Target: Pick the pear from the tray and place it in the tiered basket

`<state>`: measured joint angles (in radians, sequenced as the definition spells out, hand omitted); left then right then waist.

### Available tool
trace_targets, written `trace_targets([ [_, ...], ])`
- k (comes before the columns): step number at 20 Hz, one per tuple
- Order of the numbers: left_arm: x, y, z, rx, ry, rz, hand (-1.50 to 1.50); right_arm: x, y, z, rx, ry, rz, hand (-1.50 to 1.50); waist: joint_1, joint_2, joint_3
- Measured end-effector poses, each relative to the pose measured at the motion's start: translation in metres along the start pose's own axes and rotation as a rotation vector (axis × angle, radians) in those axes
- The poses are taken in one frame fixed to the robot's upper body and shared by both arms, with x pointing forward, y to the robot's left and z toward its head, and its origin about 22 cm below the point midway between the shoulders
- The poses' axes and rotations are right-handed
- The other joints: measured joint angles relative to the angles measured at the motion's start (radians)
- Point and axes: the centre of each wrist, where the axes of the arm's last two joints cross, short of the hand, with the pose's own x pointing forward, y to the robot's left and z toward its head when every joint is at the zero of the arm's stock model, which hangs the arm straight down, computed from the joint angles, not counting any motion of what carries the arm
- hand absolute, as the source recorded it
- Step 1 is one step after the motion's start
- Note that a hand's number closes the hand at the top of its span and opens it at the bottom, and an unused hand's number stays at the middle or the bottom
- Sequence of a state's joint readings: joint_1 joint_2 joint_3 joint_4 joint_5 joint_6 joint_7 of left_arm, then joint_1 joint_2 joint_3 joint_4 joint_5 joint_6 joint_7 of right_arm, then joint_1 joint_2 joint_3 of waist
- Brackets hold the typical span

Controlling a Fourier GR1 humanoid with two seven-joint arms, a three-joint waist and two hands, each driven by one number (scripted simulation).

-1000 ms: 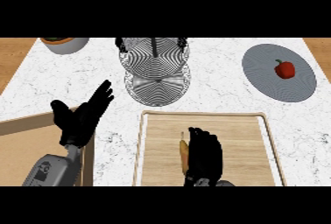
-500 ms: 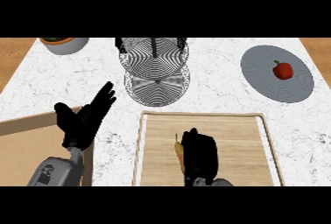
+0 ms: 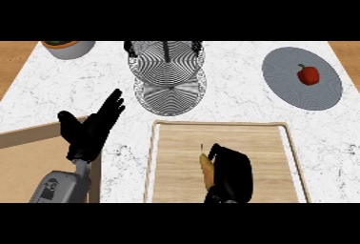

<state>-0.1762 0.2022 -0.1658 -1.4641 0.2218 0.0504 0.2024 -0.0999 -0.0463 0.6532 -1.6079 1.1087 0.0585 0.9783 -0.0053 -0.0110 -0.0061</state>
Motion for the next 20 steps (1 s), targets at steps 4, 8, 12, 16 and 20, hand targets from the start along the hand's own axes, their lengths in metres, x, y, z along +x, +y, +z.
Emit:
trace_targets([
  [4,0.006,0.006,-0.001,-0.004,0.002,0.003,0.00,-0.006,-0.013,0.013,-0.049,0.019,-0.085,1.50,-0.001,0.005,0.004],
  [8,0.007,0.006,0.003,0.004,0.002,0.004,0.00,-0.007,-0.045,0.031,-0.127,0.010,-0.228,1.50,-0.003,0.005,0.005],
  [12,0.006,0.008,0.004,0.006,0.000,-0.001,0.00,-0.001,-0.085,0.061,-0.251,-0.068,-0.342,1.50,-0.004,0.005,0.005],
  [16,0.004,0.003,0.006,0.007,0.000,-0.005,0.00,-0.002,-0.126,0.086,-0.398,-0.152,-0.411,1.50,-0.001,0.006,0.005],
  [20,0.005,-0.001,0.004,-0.001,-0.002,-0.003,0.00,0.002,-0.157,0.105,-0.509,-0.245,-0.436,1.50,0.003,0.007,0.004],
])
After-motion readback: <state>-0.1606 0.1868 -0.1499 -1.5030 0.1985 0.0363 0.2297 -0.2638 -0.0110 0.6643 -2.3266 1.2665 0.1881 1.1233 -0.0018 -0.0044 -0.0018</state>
